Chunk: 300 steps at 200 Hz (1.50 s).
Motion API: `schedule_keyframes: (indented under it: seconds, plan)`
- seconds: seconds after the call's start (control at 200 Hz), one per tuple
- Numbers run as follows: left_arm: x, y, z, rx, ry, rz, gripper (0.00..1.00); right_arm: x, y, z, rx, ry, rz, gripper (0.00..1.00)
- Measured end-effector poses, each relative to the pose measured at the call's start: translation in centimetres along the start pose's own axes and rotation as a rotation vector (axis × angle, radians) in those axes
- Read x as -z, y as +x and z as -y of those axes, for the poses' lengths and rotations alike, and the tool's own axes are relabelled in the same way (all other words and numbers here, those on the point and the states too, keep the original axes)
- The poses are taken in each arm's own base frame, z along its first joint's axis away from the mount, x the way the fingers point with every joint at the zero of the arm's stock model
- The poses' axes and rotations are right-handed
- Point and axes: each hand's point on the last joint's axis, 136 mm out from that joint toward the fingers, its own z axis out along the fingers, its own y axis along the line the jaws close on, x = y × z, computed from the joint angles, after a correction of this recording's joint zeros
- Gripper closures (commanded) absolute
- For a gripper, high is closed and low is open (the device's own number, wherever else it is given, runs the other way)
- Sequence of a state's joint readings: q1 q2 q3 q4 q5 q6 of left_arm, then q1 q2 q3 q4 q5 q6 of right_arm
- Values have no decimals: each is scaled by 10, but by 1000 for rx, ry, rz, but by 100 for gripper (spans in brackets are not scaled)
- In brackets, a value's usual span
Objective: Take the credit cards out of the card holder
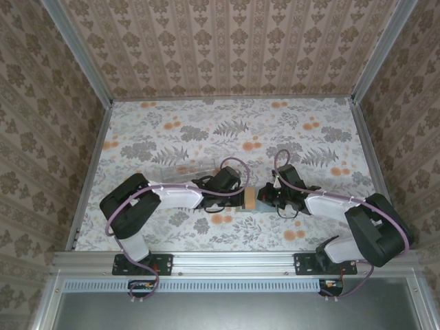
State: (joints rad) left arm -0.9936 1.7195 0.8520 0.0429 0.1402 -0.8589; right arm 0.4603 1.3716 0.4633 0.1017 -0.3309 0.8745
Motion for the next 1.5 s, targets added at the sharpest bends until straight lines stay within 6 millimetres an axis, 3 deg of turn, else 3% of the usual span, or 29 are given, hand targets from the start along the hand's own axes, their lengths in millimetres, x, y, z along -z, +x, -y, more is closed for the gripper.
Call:
schedule_keyframes:
  seconds: [0.175,0.375,0.8,1.21,1.5]
  plan:
    - [13,-4,2,-16,-9,20,94,0,2,0,8,-4,-11,100]
    - [14,-4,-6,-20,-40,17,99,4,5,0,34,4,-26,95]
    - [14,0,-14,-34,-75,1,100,5,8,-24,112,-8,-50,90]
    - [12,4,-15,-40,-84,-9,100,-8,13,-3,107,76,-85,82]
    - [4,8,-12,-54,-89,-29,100,-10,12,0,120,89,-84,79]
